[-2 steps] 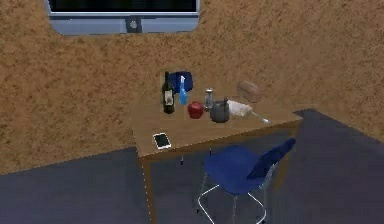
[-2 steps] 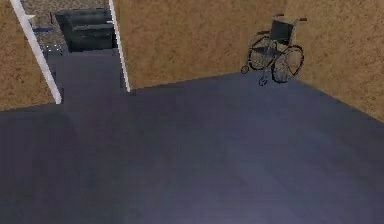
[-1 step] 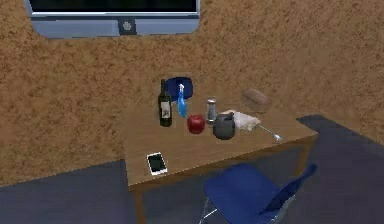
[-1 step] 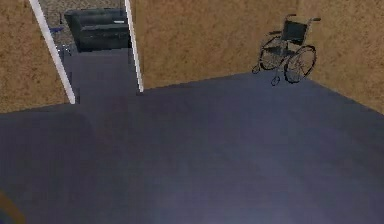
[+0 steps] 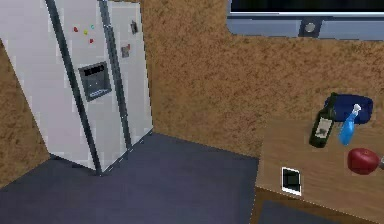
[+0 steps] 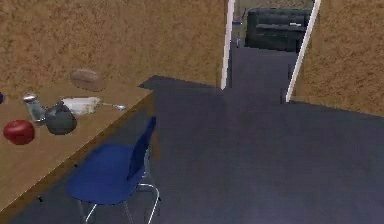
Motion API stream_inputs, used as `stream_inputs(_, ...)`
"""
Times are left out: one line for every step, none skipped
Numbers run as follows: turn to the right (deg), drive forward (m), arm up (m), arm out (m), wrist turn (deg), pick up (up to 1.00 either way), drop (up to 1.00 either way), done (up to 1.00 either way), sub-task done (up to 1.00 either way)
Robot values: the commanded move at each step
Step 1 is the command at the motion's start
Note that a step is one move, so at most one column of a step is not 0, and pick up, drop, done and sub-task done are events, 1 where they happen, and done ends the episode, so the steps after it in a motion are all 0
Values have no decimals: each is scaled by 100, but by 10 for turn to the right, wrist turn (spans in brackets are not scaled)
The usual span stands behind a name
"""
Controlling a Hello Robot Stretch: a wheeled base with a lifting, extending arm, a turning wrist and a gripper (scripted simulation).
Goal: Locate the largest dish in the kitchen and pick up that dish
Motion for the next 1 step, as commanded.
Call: stream_inputs(-330, 0, 0, 0, 0, 0, 0, 0, 0)
